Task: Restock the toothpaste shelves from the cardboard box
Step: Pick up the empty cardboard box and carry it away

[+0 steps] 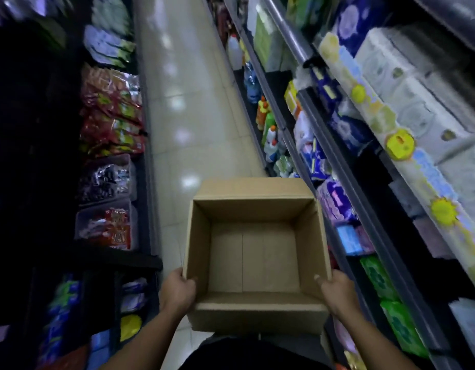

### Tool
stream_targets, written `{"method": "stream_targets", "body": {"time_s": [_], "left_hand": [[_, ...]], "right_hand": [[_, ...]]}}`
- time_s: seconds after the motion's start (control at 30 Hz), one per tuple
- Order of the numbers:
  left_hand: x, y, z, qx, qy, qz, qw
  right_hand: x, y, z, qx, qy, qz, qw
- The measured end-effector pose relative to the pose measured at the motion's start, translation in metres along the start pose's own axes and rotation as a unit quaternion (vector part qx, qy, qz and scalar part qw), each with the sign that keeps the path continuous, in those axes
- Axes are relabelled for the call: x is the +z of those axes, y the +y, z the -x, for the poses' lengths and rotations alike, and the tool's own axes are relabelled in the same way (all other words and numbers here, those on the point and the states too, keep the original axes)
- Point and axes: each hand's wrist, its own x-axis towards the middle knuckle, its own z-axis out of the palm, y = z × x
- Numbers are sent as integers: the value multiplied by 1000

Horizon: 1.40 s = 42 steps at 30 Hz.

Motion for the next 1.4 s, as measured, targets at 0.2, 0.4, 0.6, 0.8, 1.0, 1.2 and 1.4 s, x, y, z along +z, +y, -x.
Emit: {"method": "stream_targets", "body": {"time_s": [0.2,0.4,0.6,0.8,1.0,1.2,1.4], "left_hand": [[-15,85,-85,-45,51,-5,998],[-52,198,-182,-67,86,-3,994],[-92,283,-265,-98,132,28,986],[-122,345,-373,-106,122,53,985],[-169,419,-526,-97,89,66,989],[-230,510,-660,-100,89,63,989],[-236,564,-778,-114,97,95,984]], "right_hand": [[3,-119,-120,-33,-52,36,997],[-3,-267,-234,-75,-93,61,991],[-10,-403,-298,-105,-88,70,988],[11,-521,-366,-106,-97,87,986],[49,-657,-442,-96,-91,114,985],[75,-803,-500,-72,-73,101,990],[123,-892,-598,-78,-63,136,986]]}}
